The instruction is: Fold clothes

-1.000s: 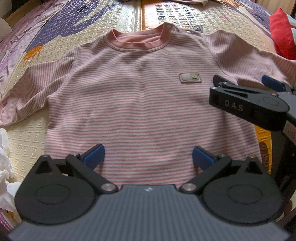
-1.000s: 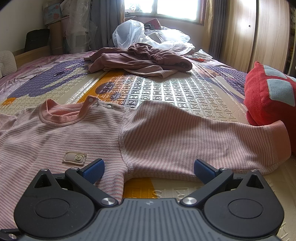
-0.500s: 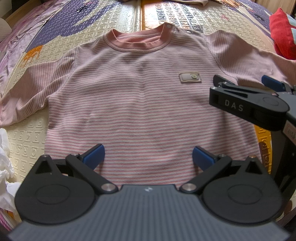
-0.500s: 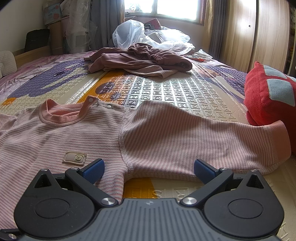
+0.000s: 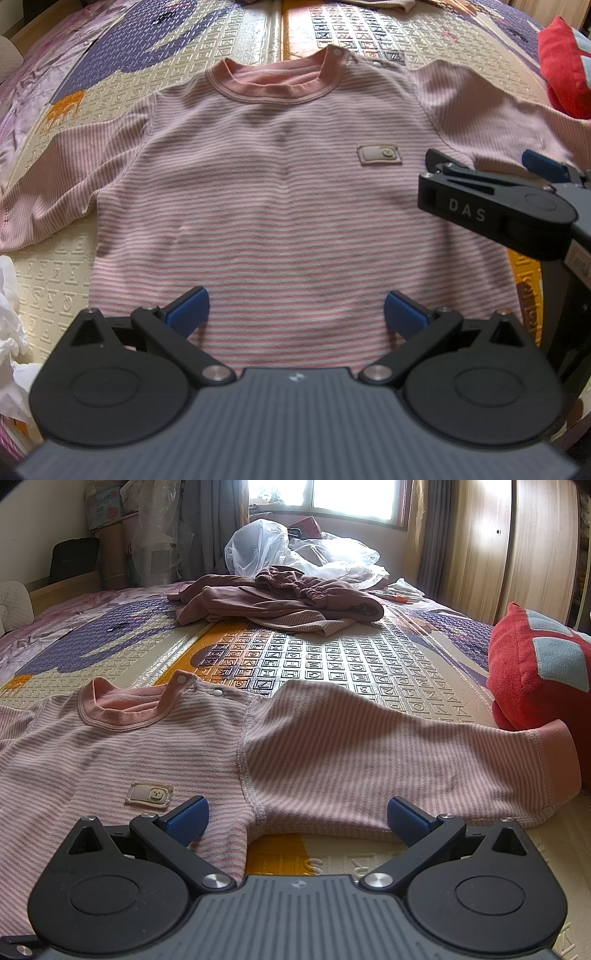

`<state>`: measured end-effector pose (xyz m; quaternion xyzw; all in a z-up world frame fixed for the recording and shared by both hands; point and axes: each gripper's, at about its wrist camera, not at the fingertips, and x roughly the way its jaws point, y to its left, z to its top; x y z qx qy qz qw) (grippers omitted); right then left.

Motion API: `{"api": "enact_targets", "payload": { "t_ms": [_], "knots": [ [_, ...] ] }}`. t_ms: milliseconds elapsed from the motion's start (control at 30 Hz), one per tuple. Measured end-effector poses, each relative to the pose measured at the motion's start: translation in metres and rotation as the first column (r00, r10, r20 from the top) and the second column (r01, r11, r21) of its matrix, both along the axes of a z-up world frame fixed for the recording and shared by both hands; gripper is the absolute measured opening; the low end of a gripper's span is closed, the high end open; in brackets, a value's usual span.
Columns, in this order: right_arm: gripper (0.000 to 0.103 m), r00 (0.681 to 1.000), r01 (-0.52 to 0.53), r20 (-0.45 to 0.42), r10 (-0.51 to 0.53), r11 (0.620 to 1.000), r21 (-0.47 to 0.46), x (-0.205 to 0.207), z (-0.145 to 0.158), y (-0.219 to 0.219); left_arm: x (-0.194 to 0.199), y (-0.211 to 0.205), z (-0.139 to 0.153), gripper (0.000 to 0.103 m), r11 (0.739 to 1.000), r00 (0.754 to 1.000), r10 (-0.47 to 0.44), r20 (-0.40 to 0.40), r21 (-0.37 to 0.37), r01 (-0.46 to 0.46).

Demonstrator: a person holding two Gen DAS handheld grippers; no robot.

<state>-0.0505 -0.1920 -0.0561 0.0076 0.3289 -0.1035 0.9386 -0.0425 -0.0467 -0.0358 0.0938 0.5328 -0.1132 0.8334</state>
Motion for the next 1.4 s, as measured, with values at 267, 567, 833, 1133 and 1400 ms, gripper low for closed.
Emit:
{"api": "enact_targets", "payload": {
  "t_ms": [267,567,833,1133,1400],
  "knots": [
    [0.103,1.0,0.0,0.0,0.0,1.0,0.0,0.0,0.0,0.0,0.0001,0.0004,-0.0001,0.103,1.0,1.0,0.0,0.001,0.001,0.0],
    [0.103,1.0,0.0,0.0,0.0,1.0,0.0,-0.0003,0.0001,-0.0007,0.0004,0.0002,-0.0006,0.103,1.0,1.0,0.002,0.003,0.003,-0.002],
    [0.103,1.0,0.0,0.0,0.0,1.0,0.001,-0.0006,0.0004,-0.0014,0.0024,-0.0024,0.0013,0.103,0.999,0.999,0.039,-0.023,0.019,-0.039],
    [0.103,1.0,0.0,0.001,0.0,1.0,0.001,-0.0007,0.0005,-0.0022,0.0062,-0.0041,0.0008,0.103,0.996,0.995,0.086,-0.044,0.026,-0.085],
    [0.103,1.0,0.0,0.001,0.0,1.0,-0.001,-0.0011,0.0003,-0.0015,0.0049,-0.0058,-0.0007,0.103,0.996,0.996,0.085,-0.018,0.019,-0.084]
  ]
}}
